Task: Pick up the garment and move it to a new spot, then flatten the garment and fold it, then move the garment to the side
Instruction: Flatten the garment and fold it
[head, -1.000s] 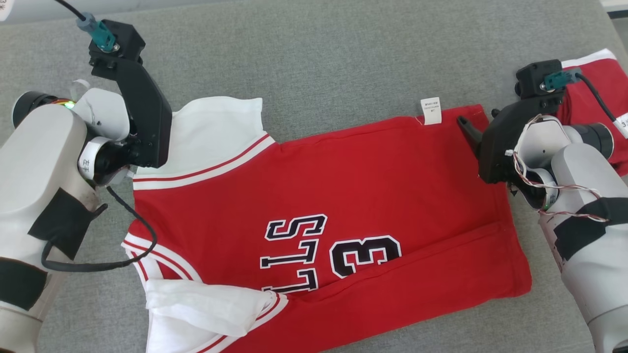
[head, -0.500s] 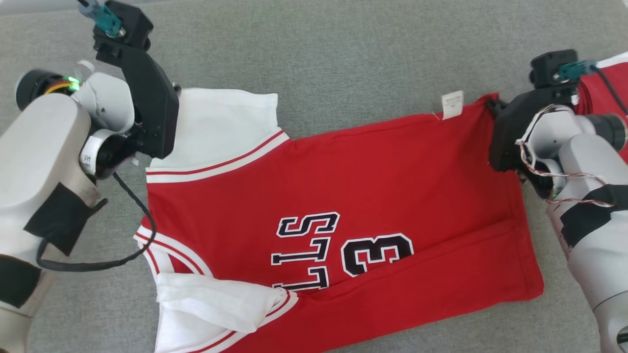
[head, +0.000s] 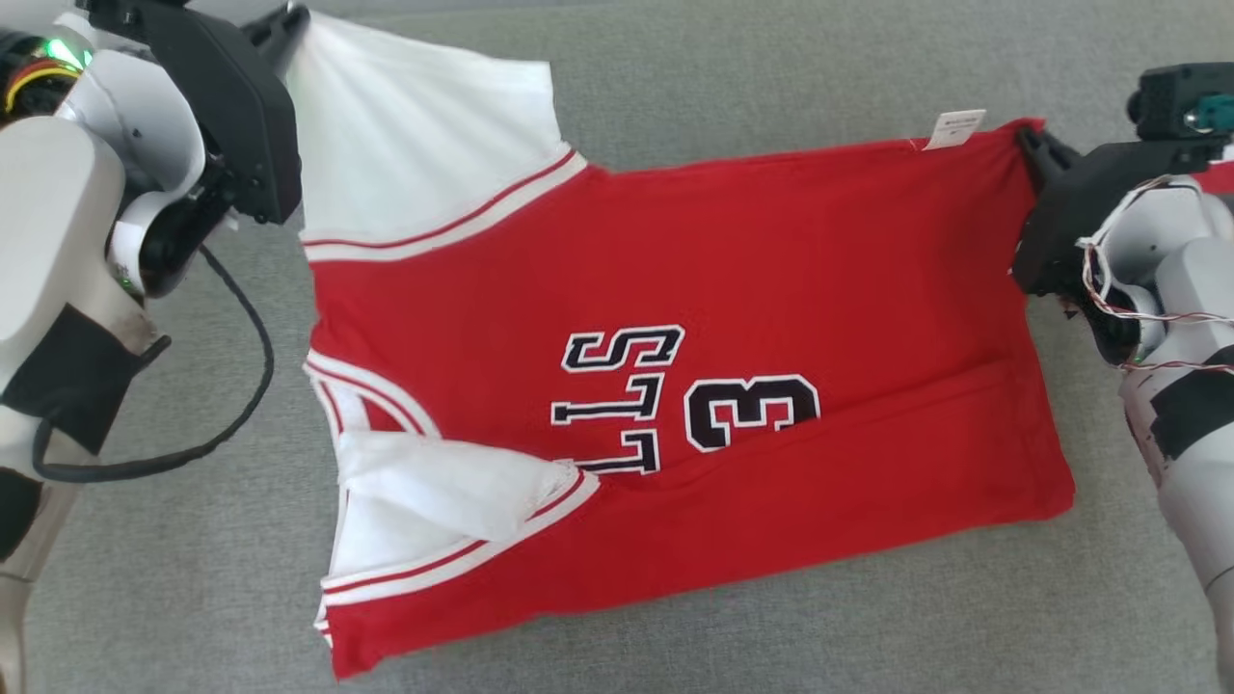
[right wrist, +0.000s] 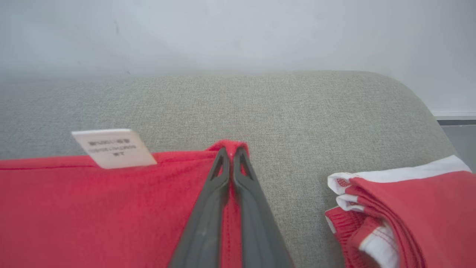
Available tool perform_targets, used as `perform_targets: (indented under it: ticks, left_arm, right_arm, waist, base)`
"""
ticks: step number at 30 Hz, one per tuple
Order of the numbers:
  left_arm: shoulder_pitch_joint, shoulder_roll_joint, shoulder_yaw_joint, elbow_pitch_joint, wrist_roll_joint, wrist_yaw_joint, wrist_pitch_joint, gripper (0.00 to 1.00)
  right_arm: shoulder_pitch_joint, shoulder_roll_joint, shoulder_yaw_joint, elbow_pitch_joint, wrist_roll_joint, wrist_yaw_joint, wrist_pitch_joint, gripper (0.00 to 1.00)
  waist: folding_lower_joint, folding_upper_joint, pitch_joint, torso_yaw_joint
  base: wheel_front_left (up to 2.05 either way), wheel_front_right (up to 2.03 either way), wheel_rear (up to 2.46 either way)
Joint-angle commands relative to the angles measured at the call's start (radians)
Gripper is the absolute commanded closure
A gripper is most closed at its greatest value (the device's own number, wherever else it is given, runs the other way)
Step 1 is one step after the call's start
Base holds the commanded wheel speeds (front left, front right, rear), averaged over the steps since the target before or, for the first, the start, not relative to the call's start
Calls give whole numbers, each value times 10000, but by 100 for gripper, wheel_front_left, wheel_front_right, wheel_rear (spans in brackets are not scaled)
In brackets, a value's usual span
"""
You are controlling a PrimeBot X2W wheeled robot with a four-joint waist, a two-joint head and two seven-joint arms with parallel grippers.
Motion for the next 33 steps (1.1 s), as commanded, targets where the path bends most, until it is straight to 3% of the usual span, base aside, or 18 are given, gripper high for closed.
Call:
perform_targets:
  ticks: [1,8,16,23,33]
  left_arm:
    - [-61,-74,19,72,77,25,-149,100]
    - [604,1,-311,-427,-651,25,-426,100]
    - [2432,922,-358,-2529,-1371,165,-681,100]
    - [3964,1850,-166,-4691,-1782,948,-598,100]
    - [5920,3048,66,-7889,-2058,2394,-668,100]
  right_arm:
    - [-25,-76,53,20,86,-26,-89,100]
    - [612,-381,612,-294,933,-26,-145,100]
    - [2167,-1258,1071,-1745,2831,-24,-36,100]
    - [3209,-1969,1208,-2693,3537,-24,-115,100]
    - [4163,-2409,970,-3363,4119,-24,-178,100]
  waist:
    - [0,0,-85,94]
    - [0,0,-403,355]
    - [0,0,-768,601]
    - [0,0,-962,662]
    - [0,0,-971,699]
  base:
    - [0,0,0]
    - [0,0,0]
    - [0,0,0]
    - [0,0,0]
    - [0,0,0]
